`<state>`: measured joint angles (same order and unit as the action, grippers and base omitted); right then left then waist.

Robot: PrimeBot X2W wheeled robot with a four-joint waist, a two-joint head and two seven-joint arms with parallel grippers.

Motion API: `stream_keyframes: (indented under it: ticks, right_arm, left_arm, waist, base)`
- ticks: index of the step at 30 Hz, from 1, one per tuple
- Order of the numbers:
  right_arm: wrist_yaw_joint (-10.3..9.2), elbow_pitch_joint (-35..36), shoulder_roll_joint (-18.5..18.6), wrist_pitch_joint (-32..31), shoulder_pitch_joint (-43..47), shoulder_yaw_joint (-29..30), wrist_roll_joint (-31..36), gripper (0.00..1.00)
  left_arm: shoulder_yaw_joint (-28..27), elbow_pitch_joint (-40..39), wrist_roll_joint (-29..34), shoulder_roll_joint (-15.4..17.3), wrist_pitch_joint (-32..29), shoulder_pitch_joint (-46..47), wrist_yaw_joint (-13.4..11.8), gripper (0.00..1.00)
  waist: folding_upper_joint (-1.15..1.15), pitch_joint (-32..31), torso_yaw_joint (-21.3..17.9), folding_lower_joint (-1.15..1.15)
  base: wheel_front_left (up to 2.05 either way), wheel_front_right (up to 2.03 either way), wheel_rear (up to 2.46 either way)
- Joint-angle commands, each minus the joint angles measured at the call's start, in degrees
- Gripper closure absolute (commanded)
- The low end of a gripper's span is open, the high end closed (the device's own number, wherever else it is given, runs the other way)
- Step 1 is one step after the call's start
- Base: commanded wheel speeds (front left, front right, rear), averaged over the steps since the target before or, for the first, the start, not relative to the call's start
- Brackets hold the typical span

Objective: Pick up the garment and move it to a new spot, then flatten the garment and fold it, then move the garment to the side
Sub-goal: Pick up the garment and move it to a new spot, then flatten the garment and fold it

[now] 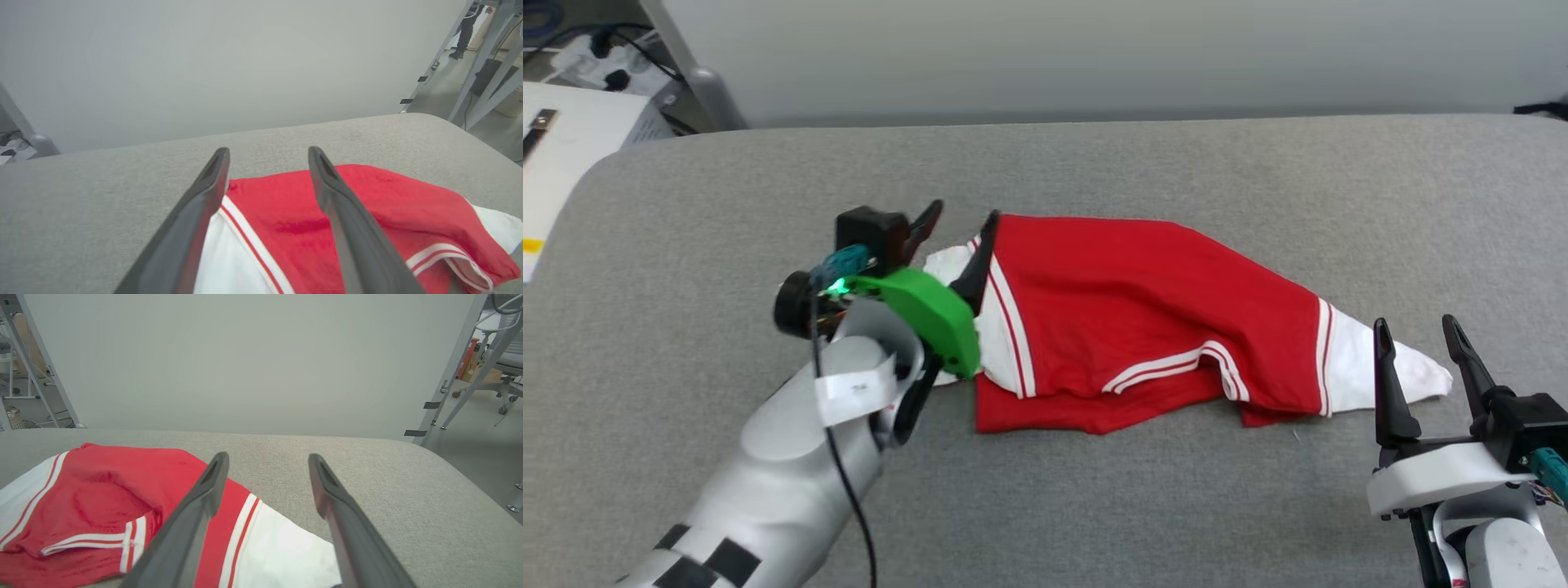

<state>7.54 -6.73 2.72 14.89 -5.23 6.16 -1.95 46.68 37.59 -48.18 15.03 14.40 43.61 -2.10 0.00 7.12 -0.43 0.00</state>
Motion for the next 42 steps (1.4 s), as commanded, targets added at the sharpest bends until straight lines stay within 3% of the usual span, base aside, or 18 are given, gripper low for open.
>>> stream_keyframes:
  ticks: [1, 7, 9, 14, 20, 28, 34, 38, 42]
  right_arm:
    - [-0.05, 0.47, 0.16, 0.11, 1.13, 0.24, 0.37, 0.00]
    - [-0.05, 1.42, 0.16, 0.11, 3.62, 0.84, 0.63, 0.00]
    - [-0.05, 1.76, 0.16, 0.11, 4.31, 0.58, 0.58, 0.00]
    - [-0.05, 2.29, 0.16, 0.11, 5.57, 0.25, -0.33, 0.00]
    - [-0.05, 3.26, 0.16, 0.11, 6.70, -0.13, -1.00, 0.00]
    - [-0.05, 3.79, 0.16, 0.11, 6.96, -1.20, -0.79, 0.00]
    - [-0.05, 4.64, 0.16, 0.11, 6.21, -1.43, -0.04, 0.00]
    - [-0.05, 5.14, 0.16, 0.11, 5.47, -1.64, 0.52, 0.00]
    - [-0.05, 5.53, 0.16, 0.11, 4.61, -1.86, 0.92, 0.00]
  left_arm:
    - [-1.36, -1.94, 0.90, 2.21, 0.48, -2.90, -0.37, 0.00]
    - [-12.29, -15.81, 4.99, 8.59, 0.58, -17.66, -2.82, 0.00]
    - [-15.08, -19.27, 6.15, 8.88, 0.58, -22.49, -3.19, 0.00]
    - [-22.49, -26.34, 9.59, 6.67, 0.59, -33.26, -3.92, 0.00]
    - [-27.81, -31.35, 14.69, 1.92, 0.59, -40.95, -0.60, 0.00]
    - [-29.78, -29.92, 18.72, -0.99, 0.60, -42.13, 2.86, 0.00]
    - [-30.30, -27.74, 18.29, -1.12, -1.09, -39.50, 2.83, 0.00]
    - [-30.49, -27.21, 18.15, -0.13, -6.58, -35.82, 1.24, 0.00]
    - [-29.74, -26.68, 17.33, 1.31, -16.69, -31.50, -0.17, 0.00]
  waist:
    - [0.00, -3.90, 4.42, 0.00]
    - [0.00, -6.10, 6.11, 0.00]
    - [0.00, -6.47, 6.22, 0.00]
    - [0.00, -7.12, 6.23, 0.00]
    - [0.00, -7.31, 6.42, 0.00]
    - [0.00, -6.28, 5.56, 0.00]
    - [0.00, -3.50, 3.66, 0.00]
    - [0.00, -0.68, 1.85, 0.00]
    - [0.00, 2.28, -0.05, 0.00]
  base:
    - [0.00, 0.00, 0.00]
    - [0.00, 0.00, 0.00]
    - [0.00, 0.00, 0.00]
    - [0.00, 0.00, 0.00]
    - [0.00, 0.00, 0.00]
    - [0.00, 0.00, 0.00]
    - [0.00, 0.00, 0.00]
    - [0.00, 0.00, 0.00]
    - [0.00, 0.00, 0.00]
